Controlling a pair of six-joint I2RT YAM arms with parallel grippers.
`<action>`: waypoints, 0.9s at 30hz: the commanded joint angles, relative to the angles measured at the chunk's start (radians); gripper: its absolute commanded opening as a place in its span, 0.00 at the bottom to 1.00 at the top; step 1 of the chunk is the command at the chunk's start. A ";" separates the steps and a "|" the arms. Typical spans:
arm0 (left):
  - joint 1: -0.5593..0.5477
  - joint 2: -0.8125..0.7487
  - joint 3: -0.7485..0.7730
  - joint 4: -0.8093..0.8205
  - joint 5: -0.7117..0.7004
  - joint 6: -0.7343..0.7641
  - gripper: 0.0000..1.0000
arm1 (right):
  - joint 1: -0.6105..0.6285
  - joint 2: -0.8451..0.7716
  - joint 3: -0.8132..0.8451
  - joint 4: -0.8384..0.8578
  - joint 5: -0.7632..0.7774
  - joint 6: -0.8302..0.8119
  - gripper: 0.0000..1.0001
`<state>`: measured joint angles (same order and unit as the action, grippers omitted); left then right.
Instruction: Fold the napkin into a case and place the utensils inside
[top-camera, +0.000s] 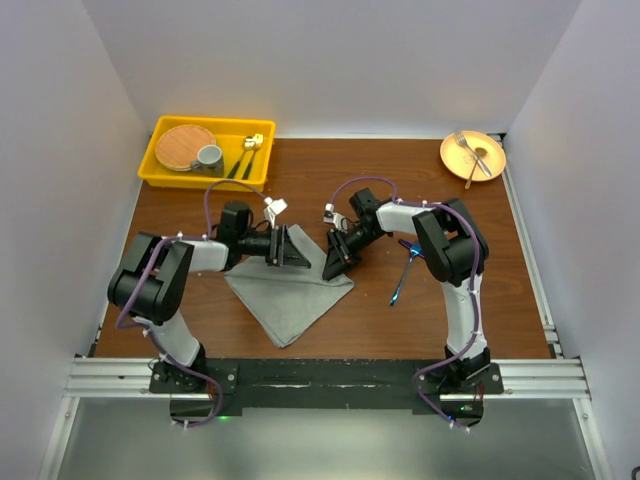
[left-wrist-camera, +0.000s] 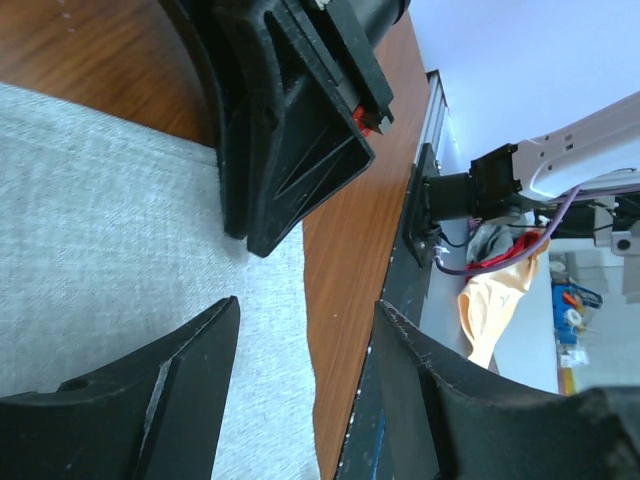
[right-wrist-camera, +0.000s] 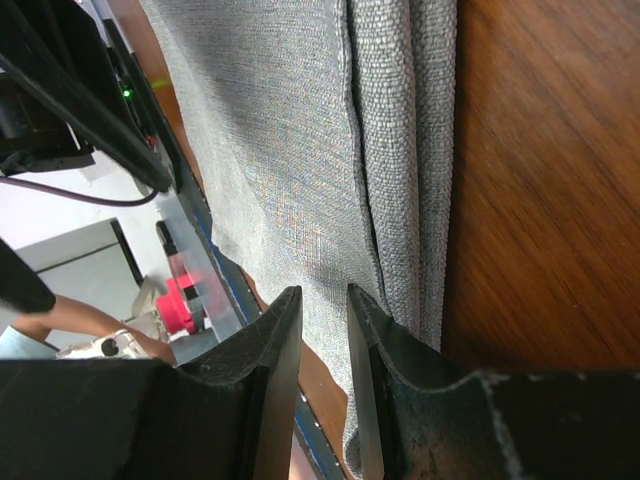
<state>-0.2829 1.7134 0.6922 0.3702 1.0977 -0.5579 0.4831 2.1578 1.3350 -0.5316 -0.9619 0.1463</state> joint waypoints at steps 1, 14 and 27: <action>-0.022 0.038 0.012 0.134 0.036 -0.105 0.61 | -0.003 0.022 -0.025 0.024 0.092 -0.021 0.30; 0.024 0.123 -0.085 0.113 0.062 -0.079 0.62 | -0.005 0.034 -0.030 -0.001 0.132 -0.050 0.29; 0.194 0.166 -0.072 -0.195 0.073 0.194 0.62 | -0.011 0.059 -0.026 -0.042 0.178 -0.123 0.28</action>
<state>-0.1421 1.8603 0.6170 0.3172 1.2098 -0.5205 0.4782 2.1612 1.3327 -0.5354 -0.9604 0.1104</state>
